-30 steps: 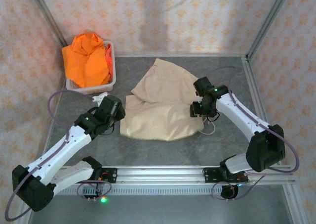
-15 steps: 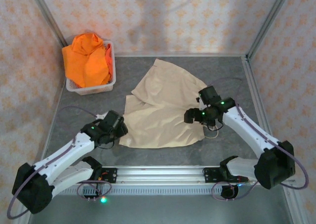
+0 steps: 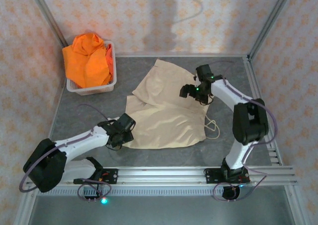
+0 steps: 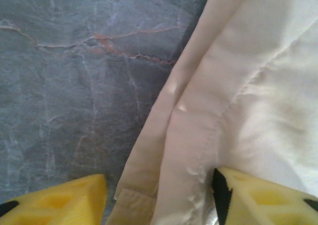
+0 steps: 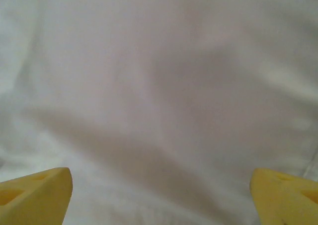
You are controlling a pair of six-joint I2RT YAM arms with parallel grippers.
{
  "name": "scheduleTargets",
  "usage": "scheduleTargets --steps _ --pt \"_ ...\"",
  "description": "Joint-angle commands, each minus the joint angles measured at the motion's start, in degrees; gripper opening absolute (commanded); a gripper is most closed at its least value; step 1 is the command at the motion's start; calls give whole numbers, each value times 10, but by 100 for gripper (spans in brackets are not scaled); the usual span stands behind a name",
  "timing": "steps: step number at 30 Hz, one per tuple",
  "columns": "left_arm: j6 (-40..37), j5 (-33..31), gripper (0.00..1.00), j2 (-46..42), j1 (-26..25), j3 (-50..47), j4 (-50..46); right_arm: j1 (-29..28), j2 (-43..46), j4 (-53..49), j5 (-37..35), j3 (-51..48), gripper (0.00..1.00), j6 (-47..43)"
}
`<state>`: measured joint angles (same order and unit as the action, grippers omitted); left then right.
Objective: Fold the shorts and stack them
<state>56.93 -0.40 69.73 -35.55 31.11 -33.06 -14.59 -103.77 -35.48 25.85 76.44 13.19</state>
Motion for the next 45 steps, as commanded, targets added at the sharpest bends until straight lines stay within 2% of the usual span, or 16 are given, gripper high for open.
scheduleTargets --steps 1,5,7,15,19,24,29,36,40,45 --pt "18 -27 43 8 -11 -3 26 24 -66 8 -16 51 92 -20" --pt "28 -39 11 -1 -25 0 9 40 -151 2 -21 121 92 -25" --pt "34 -48 1 -18 -32 -1 -7 43 -184 0 -20 150 92 -24" --pt "91 -62 0 -108 -72 -21 -57 43 -309 -47 -17 312 91 -23" --pt "102 -63 0 -115 -80 -32 -54 43 -319 -44 11 346 91 -23" --pt "101 -76 0 -105 -80 -23 -33 42 -201 23 28 261 91 -28" --pt "82 -85 0 -77 -80 8 -31 42 9 89 -5 87 90 -36" --pt "72 -89 0 -61 -80 14 -18 43 264 116 -39 -170 85 -14" --pt "71 -93 0 -64 -80 13 -12 42 326 111 -48 -272 77 -10" --pt "69 -97 0 -65 -80 14 -8 42 325 123 -30 -339 63 21"
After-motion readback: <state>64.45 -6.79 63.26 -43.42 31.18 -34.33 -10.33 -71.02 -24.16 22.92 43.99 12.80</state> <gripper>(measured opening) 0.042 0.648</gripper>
